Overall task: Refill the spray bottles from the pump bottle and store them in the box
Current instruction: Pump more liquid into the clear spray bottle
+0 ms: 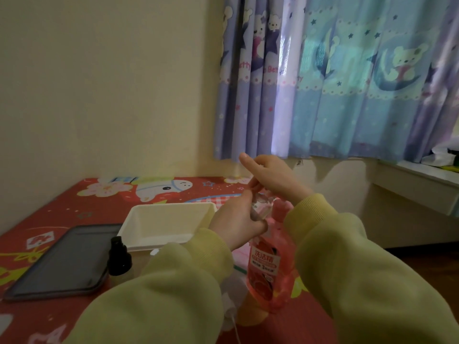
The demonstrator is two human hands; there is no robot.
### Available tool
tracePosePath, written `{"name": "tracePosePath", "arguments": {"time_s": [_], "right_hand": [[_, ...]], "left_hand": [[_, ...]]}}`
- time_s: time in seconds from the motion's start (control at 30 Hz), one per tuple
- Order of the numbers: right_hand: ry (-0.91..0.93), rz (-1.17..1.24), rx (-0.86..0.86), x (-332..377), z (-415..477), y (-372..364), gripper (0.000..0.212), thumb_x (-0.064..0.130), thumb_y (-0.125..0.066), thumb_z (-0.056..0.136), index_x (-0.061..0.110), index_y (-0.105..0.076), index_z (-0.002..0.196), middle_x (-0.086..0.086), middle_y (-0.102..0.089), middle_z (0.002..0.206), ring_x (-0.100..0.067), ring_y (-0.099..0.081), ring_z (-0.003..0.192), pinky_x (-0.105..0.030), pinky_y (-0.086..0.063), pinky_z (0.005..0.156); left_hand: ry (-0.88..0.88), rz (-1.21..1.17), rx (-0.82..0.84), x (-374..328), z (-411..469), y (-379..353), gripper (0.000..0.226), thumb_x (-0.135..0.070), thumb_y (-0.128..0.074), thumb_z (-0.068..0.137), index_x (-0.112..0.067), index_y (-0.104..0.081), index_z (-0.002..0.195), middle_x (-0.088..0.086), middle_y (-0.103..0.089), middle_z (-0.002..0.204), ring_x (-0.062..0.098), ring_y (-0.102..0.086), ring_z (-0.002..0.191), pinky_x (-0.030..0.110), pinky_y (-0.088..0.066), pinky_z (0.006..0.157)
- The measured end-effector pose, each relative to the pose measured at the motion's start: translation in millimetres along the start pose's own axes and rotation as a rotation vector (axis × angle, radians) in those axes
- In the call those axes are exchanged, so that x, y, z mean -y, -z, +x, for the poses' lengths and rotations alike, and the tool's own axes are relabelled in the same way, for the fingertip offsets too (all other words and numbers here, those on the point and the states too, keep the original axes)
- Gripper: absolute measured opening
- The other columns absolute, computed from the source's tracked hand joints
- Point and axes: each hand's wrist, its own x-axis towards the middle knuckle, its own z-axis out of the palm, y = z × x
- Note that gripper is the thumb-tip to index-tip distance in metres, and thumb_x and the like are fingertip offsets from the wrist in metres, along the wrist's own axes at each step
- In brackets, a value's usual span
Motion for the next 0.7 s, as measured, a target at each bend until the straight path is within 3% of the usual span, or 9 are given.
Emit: {"name": "tracePosePath", "arguments": {"time_s": [0.13,0.2,0.37,0.57,0.7], "right_hand": [[0.035,-0.026,-0.059,-9,-2,-8,0.062,0.062,-0.042,0.086,0.003,-0.063,0.084,-0.007,-0.068,0.066,-0.023,-0.069,0.067,-0.041,-0.056,0.074],[0.044,-0.036,-0.064,-10,-2,-10,0.065,0.062,-0.042,0.086,0.001,-0.064,0.085,-0.010,-0.069,0.067,-0.026,-0.068,0.070,-0.045,-0.055,0.077],[0.025,-0.060,-0.021,-8,-4,-9,0.059,0.061,-0.043,0.086,0.006,-0.065,0.087,-0.009,-0.069,0.072,-0.025,-0.069,0.072,-0.045,-0.057,0.073],[0.018,-0.037,-0.004,3,0,-1,0.047,0.058,-0.042,0.089,0.016,-0.054,0.072,-0.008,-0.070,0.072,-0.022,-0.069,0.068,-0.030,-0.052,0.055],[0.033,-0.065,-0.053,-5,-1,-7,0.048,0.063,-0.041,0.086,0.019,-0.054,0.070,-0.002,-0.067,0.066,-0.021,-0.069,0.070,-0.039,-0.056,0.070]], "left_hand": [[0.027,0.002,-0.002,7,-2,-9,0.035,-0.017,-0.063,0.075,-0.016,-0.047,0.106,-0.011,-0.057,0.075,0.016,-0.062,0.084,0.034,-0.049,0.077],[0.036,0.001,-0.007,9,-3,-11,0.034,-0.017,-0.063,0.075,-0.017,-0.047,0.105,-0.013,-0.056,0.072,0.014,-0.060,0.080,0.030,-0.048,0.074],[0.045,0.005,0.019,5,-3,-8,0.036,-0.016,-0.064,0.075,-0.013,-0.048,0.107,-0.010,-0.058,0.076,0.018,-0.063,0.087,0.034,-0.049,0.078],[0.014,-0.009,-0.007,2,0,0,0.037,-0.016,-0.064,0.075,-0.011,-0.047,0.108,-0.002,-0.065,0.086,0.019,-0.063,0.090,0.040,-0.050,0.083],[0.014,-0.005,-0.008,8,1,-8,0.041,-0.016,-0.064,0.074,-0.011,-0.047,0.111,-0.003,-0.065,0.084,0.019,-0.063,0.089,0.040,-0.050,0.081]]}}
